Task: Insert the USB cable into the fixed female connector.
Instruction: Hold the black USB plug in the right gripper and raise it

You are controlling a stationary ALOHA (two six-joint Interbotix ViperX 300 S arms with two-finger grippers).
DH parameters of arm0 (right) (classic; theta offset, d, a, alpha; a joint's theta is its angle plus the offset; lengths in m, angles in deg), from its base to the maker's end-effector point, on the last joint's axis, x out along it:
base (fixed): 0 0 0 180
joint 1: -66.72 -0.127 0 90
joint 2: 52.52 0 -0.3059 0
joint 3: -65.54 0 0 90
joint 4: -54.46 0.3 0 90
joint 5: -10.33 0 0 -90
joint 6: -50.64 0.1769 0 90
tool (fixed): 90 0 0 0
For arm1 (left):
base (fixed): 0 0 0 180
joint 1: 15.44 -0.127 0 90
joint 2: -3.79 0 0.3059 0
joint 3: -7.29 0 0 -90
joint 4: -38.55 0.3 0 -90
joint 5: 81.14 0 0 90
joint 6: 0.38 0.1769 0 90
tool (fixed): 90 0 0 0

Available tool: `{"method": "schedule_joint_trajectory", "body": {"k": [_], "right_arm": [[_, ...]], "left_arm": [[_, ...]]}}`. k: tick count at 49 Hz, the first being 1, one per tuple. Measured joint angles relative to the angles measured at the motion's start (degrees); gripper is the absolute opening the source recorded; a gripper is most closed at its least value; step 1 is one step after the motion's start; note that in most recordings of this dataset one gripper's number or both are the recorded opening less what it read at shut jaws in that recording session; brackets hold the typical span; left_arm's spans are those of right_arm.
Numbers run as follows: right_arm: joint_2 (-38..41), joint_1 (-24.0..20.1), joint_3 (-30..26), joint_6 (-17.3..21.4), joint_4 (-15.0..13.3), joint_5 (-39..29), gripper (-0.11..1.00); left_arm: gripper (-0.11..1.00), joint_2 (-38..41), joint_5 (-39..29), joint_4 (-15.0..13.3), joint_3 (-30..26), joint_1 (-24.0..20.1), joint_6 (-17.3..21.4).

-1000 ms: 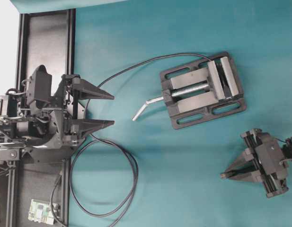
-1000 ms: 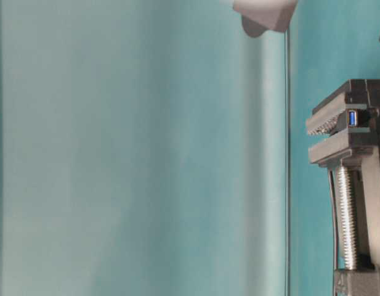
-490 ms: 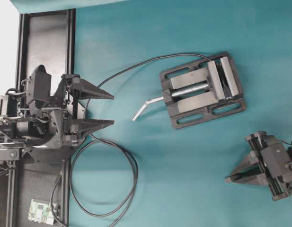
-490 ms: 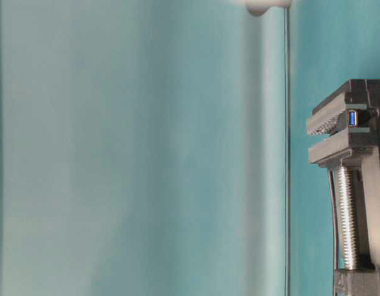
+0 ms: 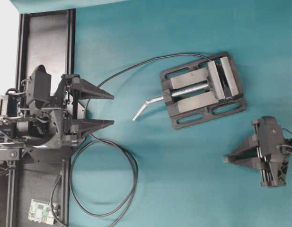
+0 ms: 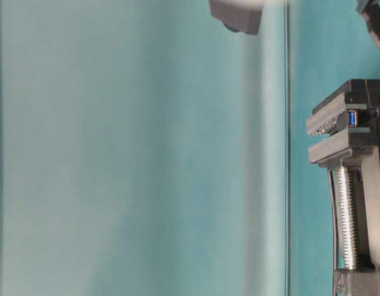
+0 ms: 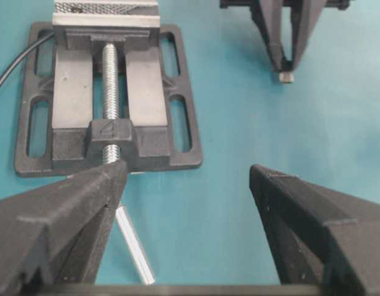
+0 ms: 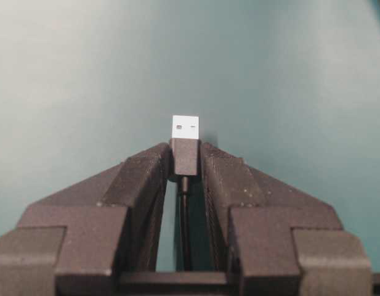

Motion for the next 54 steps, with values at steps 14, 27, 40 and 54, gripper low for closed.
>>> {"method": "schedule_joint_trajectory", "body": {"k": [14,27,40,54], "right_arm": [[0.0,-2.9,-0.7,-9.93,16.52,0.09,0.22],[0.0,-8.35,-3.34,-16.79,34.28,2.9,0.22],[0.53,-12.3,-7.21,-28.04,54.93,10.63,0.22],[2.9,-13.1,-11.6,-34.89,69.08,20.48,0.22]], "left_arm": [[0.96,0.0,0.0,-0.09,0.0,0.0,-0.09],[0.96,0.0,0.0,-0.09,0.0,0.0,-1.05],[0.96,0.0,0.0,-0.18,0.0,0.0,-1.23],[0.96,0.0,0.0,-0.18,0.18,0.0,-1.23]]}}
